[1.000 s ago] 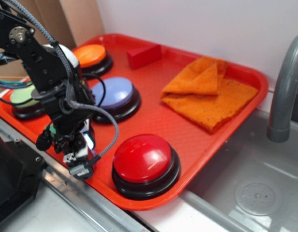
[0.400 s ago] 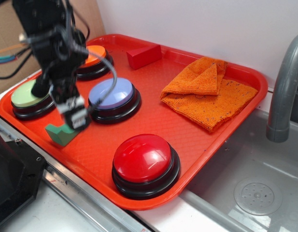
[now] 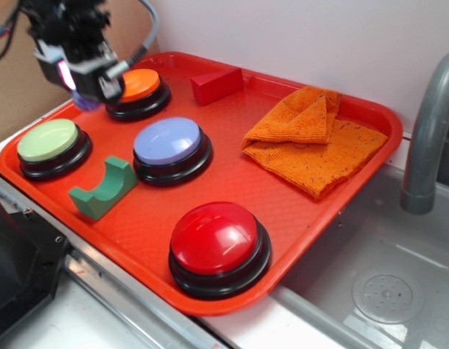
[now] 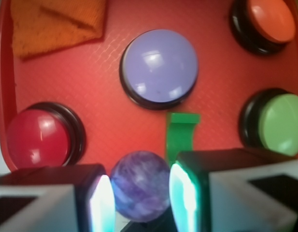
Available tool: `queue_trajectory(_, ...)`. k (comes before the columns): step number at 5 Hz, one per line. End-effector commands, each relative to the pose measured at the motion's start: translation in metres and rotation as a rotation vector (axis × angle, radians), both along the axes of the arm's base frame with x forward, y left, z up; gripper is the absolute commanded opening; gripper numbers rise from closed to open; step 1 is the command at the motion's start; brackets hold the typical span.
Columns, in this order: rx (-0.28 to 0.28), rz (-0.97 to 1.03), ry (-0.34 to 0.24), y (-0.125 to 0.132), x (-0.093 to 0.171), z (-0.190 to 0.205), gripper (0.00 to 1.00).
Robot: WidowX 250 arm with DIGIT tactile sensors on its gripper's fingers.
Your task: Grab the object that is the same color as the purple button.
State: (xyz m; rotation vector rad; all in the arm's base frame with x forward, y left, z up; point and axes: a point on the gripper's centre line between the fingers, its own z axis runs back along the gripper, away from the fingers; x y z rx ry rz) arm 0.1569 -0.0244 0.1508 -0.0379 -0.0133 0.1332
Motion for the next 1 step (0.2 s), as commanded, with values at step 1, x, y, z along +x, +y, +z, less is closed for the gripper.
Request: queue_trajectory(1, 0.132, 0.083, -0.02, 0.0233, 0.0098, 0.0452, 0.0)
